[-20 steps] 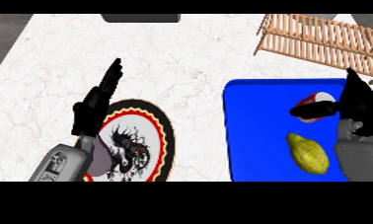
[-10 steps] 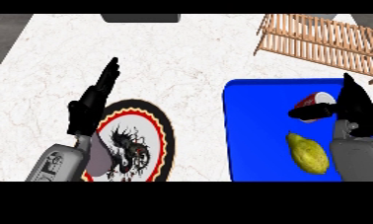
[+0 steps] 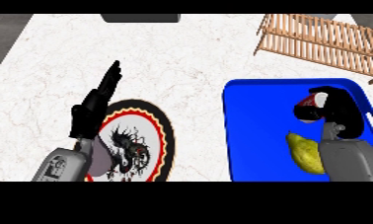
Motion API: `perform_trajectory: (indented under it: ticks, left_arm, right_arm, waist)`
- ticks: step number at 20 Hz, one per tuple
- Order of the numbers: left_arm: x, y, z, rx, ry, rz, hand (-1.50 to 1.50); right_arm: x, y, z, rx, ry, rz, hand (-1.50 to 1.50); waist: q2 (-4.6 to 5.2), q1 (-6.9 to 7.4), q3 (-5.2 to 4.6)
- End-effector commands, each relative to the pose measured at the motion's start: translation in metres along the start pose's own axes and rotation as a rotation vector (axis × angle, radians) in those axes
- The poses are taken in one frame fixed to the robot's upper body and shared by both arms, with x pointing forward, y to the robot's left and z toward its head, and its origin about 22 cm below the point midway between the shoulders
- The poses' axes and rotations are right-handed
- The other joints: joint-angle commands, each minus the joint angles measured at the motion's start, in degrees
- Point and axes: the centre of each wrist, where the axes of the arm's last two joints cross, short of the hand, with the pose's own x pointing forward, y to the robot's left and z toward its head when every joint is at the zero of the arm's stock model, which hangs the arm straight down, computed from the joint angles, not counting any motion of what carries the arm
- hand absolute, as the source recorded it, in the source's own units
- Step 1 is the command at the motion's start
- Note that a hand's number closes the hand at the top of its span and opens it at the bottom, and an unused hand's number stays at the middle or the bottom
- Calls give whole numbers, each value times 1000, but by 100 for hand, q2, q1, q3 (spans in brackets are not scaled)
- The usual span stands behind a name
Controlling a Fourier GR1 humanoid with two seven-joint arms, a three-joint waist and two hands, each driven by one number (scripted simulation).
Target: Pick the can from the tray and place it in the tiered shelf
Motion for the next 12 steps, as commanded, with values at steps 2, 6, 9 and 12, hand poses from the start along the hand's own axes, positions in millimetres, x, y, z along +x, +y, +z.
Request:
perform_trajectory:
  ticks: [2,6,9,12]
  left_arm:
    - [6,4,-6,7,8,-12,0]
    - [14,6,-5,3,5,-1,0]
    - [9,13,7,15,9,-6,0]
    - [-3,-4,-3,0,-5,-5,0]
  right_arm:
    - [9,5,14,-23,34,80,150]
    - [8,3,7,-49,30,89,150]
    - [15,3,24,-83,10,33,150]
    - [33,29,52,-26,-175,110,150]
  waist:
    - [0,-1,2]
    - [0,7,3]
    - [-3,9,2]
    - [4,5,0]
